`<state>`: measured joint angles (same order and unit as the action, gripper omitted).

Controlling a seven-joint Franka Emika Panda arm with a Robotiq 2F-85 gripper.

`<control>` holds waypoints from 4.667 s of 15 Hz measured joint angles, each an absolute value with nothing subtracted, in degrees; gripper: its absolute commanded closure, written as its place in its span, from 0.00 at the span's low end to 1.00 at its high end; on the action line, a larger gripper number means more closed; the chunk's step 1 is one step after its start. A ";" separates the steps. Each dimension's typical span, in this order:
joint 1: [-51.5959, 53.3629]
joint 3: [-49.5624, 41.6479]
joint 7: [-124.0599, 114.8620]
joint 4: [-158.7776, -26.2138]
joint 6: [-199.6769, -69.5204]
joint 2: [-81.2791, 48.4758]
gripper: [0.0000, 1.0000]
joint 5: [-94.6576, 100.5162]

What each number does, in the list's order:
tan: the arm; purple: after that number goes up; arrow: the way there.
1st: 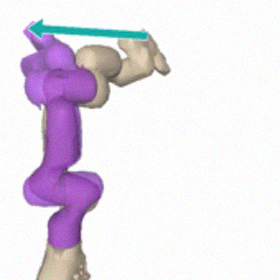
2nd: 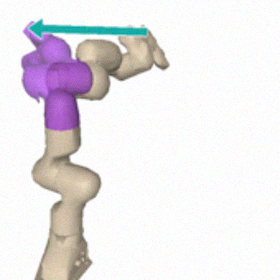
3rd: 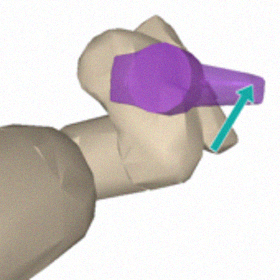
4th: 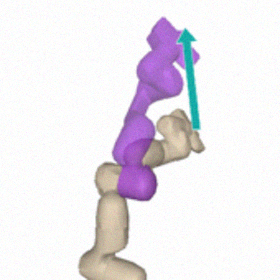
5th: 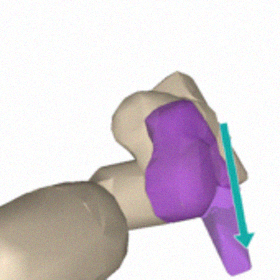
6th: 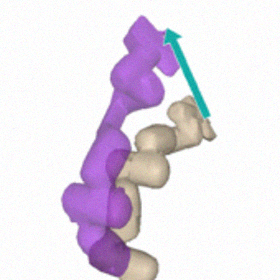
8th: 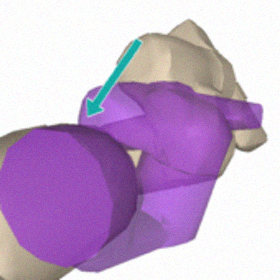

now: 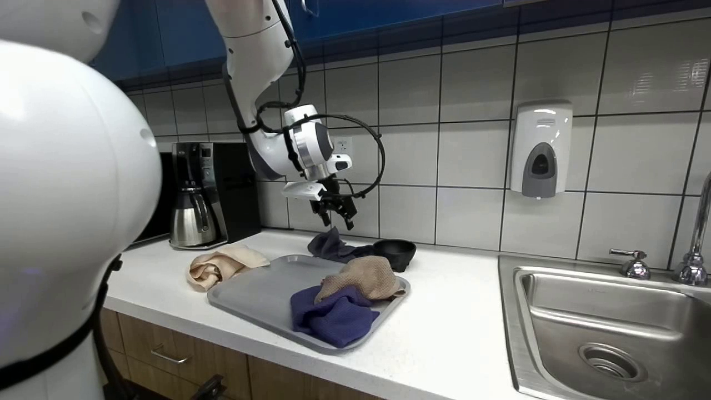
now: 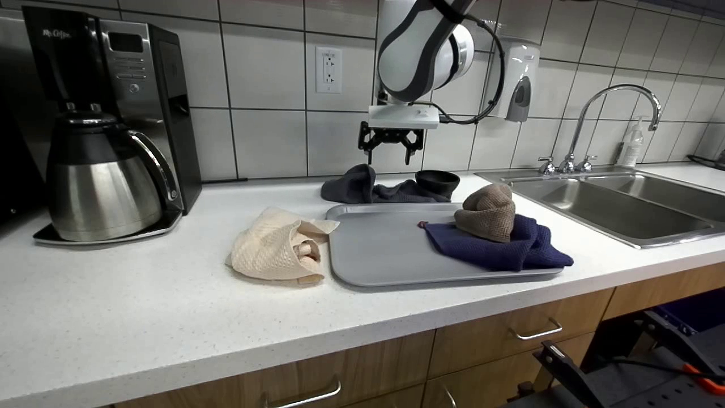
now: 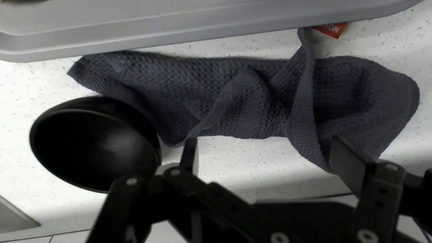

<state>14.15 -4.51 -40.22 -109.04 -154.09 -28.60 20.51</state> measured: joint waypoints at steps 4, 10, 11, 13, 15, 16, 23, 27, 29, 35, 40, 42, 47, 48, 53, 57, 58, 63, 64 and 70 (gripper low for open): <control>15.30 -5.32 -40.22 -105.46 -154.91 -32.22 0.00 19.39; 17.06 -6.39 -40.22 -100.94 -155.07 -36.52 0.00 18.82; 17.41 -6.63 -40.22 -100.48 -155.07 -37.14 0.00 18.81; 17.96 -7.04 -40.22 -99.75 -155.06 -38.34 0.00 18.80; 18.41 -7.55 -40.22 -98.96 -155.05 -39.58 0.00 18.77; 18.54 -7.75 -40.22 -98.55 -155.04 -40.17 0.00 18.76; 19.40 -9.13 -40.21 -96.94 -154.96 -42.95 0.00 18.74; 19.70 -9.73 -40.18 -96.88 -154.85 -43.79 0.00 18.74; 19.71 -9.91 -40.16 -96.88 -154.68 -44.02 0.00 18.74; 19.71 -10.39 -40.13 -96.88 -154.01 -44.42 0.26 18.74; 19.79 -10.41 -40.11 -96.69 -154.01 -44.41 0.66 18.74; 19.85 -10.41 -40.11 -96.40 -154.01 -44.41 0.81 18.74; 19.86 -10.53 -40.11 -95.99 -154.01 -44.41 1.00 18.74; 19.86 -10.57 -40.11 -95.99 -154.01 -44.41 0.98 18.74; 19.86 -10.65 -40.11 -95.99 -154.01 -44.41 0.98 18.74; 19.86 -10.73 -40.11 -95.99 -154.05 -43.87 0.98 18.74; 19.86 -10.76 -40.10 -95.99 -154.12 -43.47 0.98 18.74; 19.86 -10.88 -39.26 -96.52 -154.39 -40.18 0.98 18.74; 19.86 -10.88 -39.07 -96.84 -154.48 -39.37 0.98 18.74; 19.85 -10.89 -37.89 -99.90 -156.12 -35.17 0.98 18.74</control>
